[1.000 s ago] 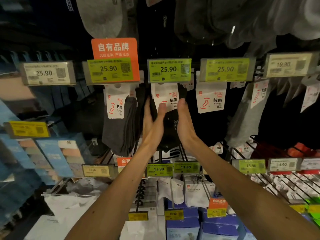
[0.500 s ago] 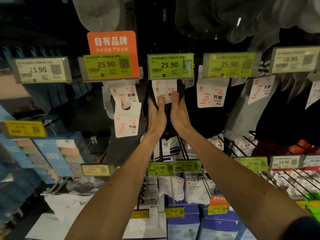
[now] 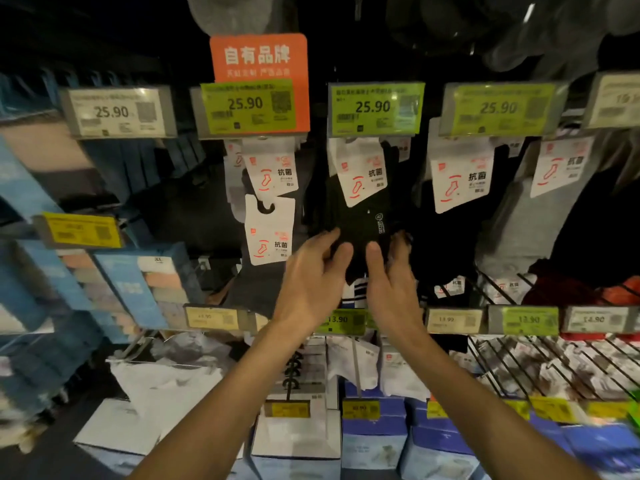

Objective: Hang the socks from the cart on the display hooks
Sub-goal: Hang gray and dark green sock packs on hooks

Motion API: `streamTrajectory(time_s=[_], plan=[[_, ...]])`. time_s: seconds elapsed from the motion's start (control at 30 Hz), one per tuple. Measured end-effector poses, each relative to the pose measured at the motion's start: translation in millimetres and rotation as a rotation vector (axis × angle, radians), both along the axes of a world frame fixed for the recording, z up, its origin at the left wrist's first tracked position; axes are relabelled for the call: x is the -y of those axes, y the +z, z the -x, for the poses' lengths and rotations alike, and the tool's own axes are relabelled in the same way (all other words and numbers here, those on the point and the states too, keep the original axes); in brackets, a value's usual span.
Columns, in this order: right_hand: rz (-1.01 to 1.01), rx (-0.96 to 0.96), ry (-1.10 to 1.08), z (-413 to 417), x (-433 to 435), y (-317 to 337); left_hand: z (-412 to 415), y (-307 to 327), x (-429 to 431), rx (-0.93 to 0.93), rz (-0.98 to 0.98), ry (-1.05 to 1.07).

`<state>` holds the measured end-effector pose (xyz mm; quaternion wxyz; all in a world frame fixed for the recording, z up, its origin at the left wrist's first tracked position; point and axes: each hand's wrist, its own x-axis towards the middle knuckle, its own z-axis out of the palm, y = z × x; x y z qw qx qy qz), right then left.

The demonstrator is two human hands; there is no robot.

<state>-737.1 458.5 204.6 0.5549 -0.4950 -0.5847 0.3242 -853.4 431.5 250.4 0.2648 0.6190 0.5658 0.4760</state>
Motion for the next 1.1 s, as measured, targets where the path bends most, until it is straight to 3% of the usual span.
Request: streamTrajectory(time_s=[0.13,0.2,0.33,0.43,0.63,0.8,0.93,1.03,1.1], plan=[[-0.060,0.035,-0.050,7.3,32.8,-8.3,57.6,6.1,15.5,-0.043,-0.322,0.359],[-0.118,0.146,-0.069,21.7,32.6,-0.6,88.7,-1.2,-2.6,-0.078,-0.278,0.450],[-0.114,0.254,0.085,58.6,9.0,17.0,102.7,-15.8,-24.4,0.106,-0.022,0.291],[-0.109,0.260,0.090,76.5,-7.3,27.1,102.3,-22.4,-27.7,0.034,-0.080,0.253],[-0.094,0.204,0.092,80.7,-16.1,45.0,106.6,-22.4,-17.3,0.059,-0.161,0.201],[-0.202,0.165,0.137,77.9,-13.5,53.6,106.4,-8.3,-1.8,0.123,-0.230,0.063],[-0.229,0.018,0.297,77.6,-13.8,65.1,98.2,14.7,3.9,0.212,-0.269,-0.032],[-0.253,-0.025,0.356,77.8,-13.4,72.5,87.5,37.9,7.2,0.313,-0.341,-0.021],[-0.295,-0.053,0.373,77.4,-12.1,81.7,84.1,52.4,6.4,0.288,-0.394,0.045]])
